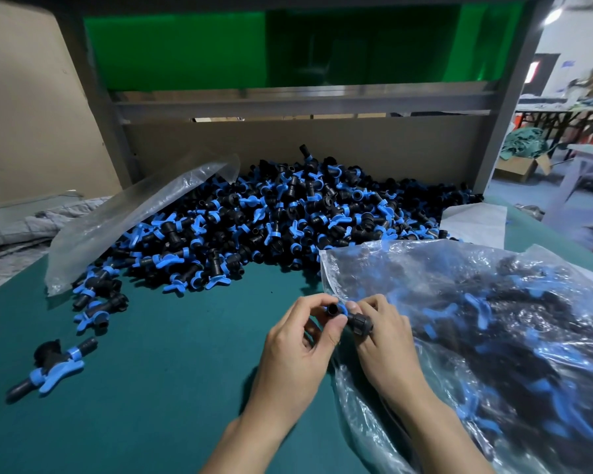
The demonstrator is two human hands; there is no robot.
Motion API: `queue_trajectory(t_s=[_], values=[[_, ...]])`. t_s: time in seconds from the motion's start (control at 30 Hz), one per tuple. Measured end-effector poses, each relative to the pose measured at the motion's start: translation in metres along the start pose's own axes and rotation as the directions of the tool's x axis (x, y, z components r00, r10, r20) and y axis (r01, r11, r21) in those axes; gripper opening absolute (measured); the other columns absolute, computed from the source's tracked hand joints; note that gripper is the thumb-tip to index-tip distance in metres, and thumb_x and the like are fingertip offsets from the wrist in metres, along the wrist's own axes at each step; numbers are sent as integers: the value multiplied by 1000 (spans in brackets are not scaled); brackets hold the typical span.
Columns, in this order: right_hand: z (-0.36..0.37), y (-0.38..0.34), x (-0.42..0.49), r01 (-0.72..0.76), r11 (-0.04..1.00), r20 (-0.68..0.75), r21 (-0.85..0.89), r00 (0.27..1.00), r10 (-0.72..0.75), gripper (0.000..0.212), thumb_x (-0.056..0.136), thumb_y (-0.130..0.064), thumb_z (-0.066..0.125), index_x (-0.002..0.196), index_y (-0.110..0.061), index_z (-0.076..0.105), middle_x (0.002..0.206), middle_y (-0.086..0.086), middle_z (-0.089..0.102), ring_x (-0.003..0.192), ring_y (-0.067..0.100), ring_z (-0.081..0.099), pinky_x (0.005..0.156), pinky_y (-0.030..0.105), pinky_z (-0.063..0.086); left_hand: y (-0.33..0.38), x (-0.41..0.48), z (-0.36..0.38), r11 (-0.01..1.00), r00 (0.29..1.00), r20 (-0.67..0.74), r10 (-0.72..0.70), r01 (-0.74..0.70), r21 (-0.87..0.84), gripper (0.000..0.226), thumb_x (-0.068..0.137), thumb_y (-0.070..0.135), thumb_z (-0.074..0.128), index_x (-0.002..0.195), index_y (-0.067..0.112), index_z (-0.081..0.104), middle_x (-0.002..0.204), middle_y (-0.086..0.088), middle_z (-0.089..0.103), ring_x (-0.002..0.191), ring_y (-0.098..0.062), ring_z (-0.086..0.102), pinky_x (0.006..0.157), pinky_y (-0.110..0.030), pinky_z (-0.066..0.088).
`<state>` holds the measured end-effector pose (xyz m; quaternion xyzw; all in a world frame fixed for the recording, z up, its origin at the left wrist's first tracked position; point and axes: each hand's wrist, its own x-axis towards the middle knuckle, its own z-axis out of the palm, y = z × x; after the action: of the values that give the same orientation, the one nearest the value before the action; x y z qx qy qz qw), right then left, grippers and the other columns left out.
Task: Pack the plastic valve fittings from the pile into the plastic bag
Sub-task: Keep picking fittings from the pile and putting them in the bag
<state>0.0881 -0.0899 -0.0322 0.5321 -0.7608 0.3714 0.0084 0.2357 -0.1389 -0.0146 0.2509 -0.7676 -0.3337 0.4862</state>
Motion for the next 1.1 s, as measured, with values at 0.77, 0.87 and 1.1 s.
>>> queue_trajectory(t_s=[0.77,0.87,1.1], values=[[-38,-46,5,108,934,-295,342,955,-3,38,88,-3,56,102,-38,64,96,-17,55,84,2,58,68,7,40,0,19,-3,597,812,135,-567,518,-612,13,101,8,48,105,5,60,87,-18,71,60,-18,64,49,-26,54],[-51,-57,11,140,937,-288,319,957,-44,36,85,-4,57,102,-35,65,96,-16,56,81,-1,58,68,9,41,13,25,18,592,826,218,-520,533,-604,16,102,8,46,109,6,60,91,-16,74,66,-20,69,53,-28,55],[-95,-66,21,140,972,-308,187,948,-77,28,91,-15,55,105,-38,63,100,-16,52,78,5,56,68,33,50,44,56,54,555,849,335,-409,523,-647,22,101,15,52,93,0,65,73,-7,71,57,-13,65,51,-22,51]])
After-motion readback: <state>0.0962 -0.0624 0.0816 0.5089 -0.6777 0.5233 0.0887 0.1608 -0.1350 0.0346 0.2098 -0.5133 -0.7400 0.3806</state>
